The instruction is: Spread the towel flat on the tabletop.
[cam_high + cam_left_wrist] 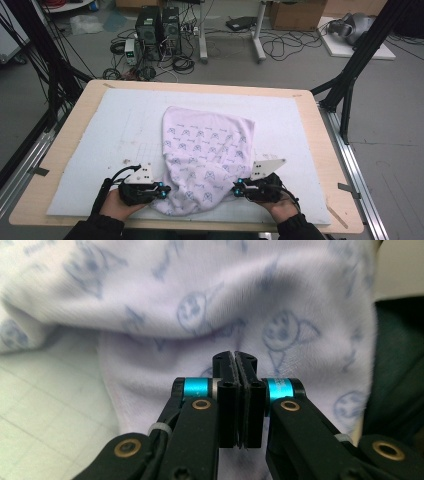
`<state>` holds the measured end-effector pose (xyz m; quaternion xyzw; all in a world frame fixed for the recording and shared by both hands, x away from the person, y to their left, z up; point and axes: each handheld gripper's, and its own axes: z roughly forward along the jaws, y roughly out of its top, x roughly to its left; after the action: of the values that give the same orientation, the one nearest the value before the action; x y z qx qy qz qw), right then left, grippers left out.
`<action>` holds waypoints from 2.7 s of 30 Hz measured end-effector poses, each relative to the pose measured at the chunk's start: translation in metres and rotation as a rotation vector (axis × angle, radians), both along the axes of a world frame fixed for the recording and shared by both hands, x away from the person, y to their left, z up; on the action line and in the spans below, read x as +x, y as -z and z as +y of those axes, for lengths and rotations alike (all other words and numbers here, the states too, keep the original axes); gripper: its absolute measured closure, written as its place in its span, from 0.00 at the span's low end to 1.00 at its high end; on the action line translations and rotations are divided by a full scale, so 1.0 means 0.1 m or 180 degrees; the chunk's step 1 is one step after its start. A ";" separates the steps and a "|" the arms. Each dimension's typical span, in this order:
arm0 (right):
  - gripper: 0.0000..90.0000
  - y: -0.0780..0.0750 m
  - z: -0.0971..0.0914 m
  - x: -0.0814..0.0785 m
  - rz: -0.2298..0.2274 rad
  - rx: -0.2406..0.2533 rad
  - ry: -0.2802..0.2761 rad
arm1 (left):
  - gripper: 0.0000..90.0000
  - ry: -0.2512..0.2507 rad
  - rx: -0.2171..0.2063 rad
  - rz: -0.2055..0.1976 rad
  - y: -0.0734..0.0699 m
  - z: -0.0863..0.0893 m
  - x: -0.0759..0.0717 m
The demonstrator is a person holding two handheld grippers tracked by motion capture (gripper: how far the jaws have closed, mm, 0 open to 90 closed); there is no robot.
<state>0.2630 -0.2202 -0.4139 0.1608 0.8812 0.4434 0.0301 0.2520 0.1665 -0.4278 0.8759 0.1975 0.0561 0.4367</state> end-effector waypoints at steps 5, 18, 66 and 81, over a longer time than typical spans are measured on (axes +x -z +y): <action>0.94 -0.26 -0.08 -0.01 -0.0118 0.0193 0.0044 | 0.98 -0.0145 -0.0476 -0.0052 -0.23 0.09 0.02; 0.92 -0.03 -0.13 1.17 0.0357 -0.0203 0.0936 | 0.98 -0.1227 -0.0310 0.0138 -0.09 -0.04 1.01; 0.93 -0.06 0.08 0.52 0.0002 0.0035 0.0552 | 0.95 -0.0690 -0.0018 -0.0016 -0.02 -0.02 0.34; 0.95 0.03 -0.46 1.05 0.0331 -0.0040 0.1235 | 0.95 -0.1405 0.0043 0.0110 -0.10 0.16 1.04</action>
<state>0.3676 -0.2665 -0.4174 0.3500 0.8369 0.4149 0.0705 0.3556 0.1822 -0.4182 0.8151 0.3916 0.1366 0.4044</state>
